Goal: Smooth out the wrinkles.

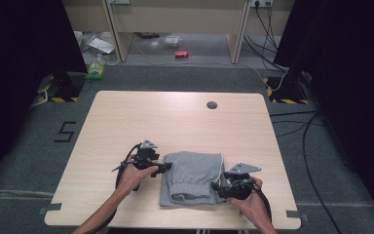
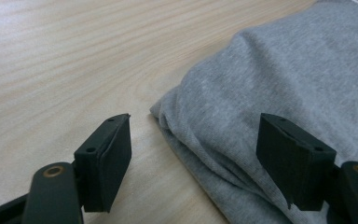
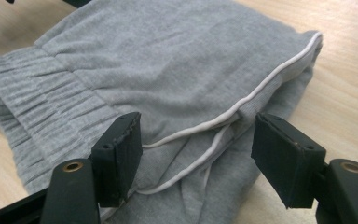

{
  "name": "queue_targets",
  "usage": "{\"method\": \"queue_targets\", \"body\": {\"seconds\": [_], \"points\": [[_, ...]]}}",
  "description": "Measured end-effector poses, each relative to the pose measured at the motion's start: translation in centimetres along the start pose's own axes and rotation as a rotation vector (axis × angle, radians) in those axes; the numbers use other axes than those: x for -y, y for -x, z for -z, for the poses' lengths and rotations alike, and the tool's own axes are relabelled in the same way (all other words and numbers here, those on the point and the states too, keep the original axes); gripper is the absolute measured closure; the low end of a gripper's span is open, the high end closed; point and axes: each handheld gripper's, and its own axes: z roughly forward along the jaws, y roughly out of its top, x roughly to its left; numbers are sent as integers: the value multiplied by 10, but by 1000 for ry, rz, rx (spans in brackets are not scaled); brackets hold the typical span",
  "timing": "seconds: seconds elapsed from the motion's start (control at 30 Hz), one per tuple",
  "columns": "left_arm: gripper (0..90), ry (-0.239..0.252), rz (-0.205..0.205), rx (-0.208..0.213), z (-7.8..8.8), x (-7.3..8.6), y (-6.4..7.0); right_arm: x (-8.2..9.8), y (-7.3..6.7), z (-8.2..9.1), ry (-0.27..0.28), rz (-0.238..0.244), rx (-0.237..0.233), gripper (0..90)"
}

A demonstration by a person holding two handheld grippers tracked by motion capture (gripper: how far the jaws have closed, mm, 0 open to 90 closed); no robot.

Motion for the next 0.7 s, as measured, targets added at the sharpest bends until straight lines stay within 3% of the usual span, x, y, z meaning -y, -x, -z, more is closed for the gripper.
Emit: {"method": "queue_targets", "body": {"seconds": [0.2, 0.3, 0.4, 0.5, 0.7], "points": [[282, -8, -11, 8, -5, -1, 1, 0, 2, -1, -7, -18, -6, 332], [393, -16, -35, 33, -10, -1, 1, 3, 0, -4, -35, -18, -11, 330], [561, -7, -70, 24, -12, -1, 3, 6, 1, -7, -56, -32, -8, 331], [721, 6, -77, 30, -12, -1, 2, 8, 2, -11, -69, -47, -3, 342], [811, 26, -79, 26, -11, -2, 1, 7, 0, -15, -67, -19, 9, 419]]}}
